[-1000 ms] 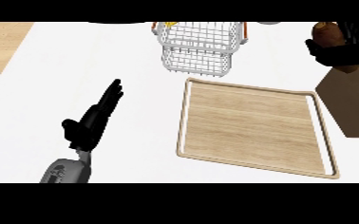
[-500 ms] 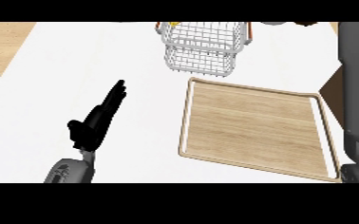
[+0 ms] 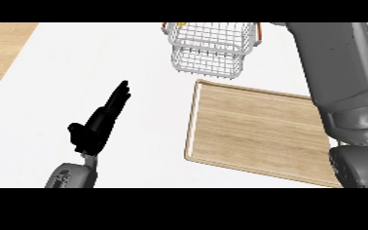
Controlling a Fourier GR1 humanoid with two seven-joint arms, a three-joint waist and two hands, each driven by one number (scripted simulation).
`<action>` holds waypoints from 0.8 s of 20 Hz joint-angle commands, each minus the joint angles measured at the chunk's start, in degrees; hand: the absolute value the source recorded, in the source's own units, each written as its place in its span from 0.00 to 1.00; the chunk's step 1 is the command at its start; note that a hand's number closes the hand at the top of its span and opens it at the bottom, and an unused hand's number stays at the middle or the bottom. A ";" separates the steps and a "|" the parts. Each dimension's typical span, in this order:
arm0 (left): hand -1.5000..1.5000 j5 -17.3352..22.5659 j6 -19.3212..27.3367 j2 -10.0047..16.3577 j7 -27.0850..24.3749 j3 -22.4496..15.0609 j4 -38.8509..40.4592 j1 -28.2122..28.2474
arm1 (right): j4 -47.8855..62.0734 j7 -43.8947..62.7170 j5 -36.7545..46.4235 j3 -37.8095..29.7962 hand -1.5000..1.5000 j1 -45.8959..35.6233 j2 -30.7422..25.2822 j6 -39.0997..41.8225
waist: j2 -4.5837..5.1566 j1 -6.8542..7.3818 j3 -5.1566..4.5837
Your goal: Pick the sweet potato from the tray and place it in the tiered basket
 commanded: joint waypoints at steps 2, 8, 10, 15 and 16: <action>0.50 -0.42 -0.63 0.31 0.01 0.30 0.56 -1.66 | 13.66 -5.76 1.74 -0.44 1.00 -5.11 2.73 -6.80 | 0.51 0.79 -0.01; 0.50 0.85 -1.12 -0.32 2.35 0.84 -0.14 -1.93 | 22.80 -9.50 2.03 -1.68 1.00 -8.95 5.07 -11.87 | 0.72 1.45 -0.01; 0.50 -0.21 -1.62 -0.08 0.29 0.51 2.03 -1.78 | 24.65 -9.05 0.11 -3.48 1.00 -10.06 6.44 -12.03 | 0.62 1.01 -0.02; 0.50 -1.50 -0.72 -1.48 -1.34 -0.84 0.75 -0.44 | 28.48 -9.74 -2.60 -6.83 1.00 -11.75 8.88 -15.78 | 0.63 1.26 -0.02; 0.50 0.73 -1.64 0.01 0.32 2.37 2.12 -3.44 | 29.08 -11.84 -3.88 -7.68 1.00 -11.15 5.95 -11.54 | 0.56 0.59 -0.01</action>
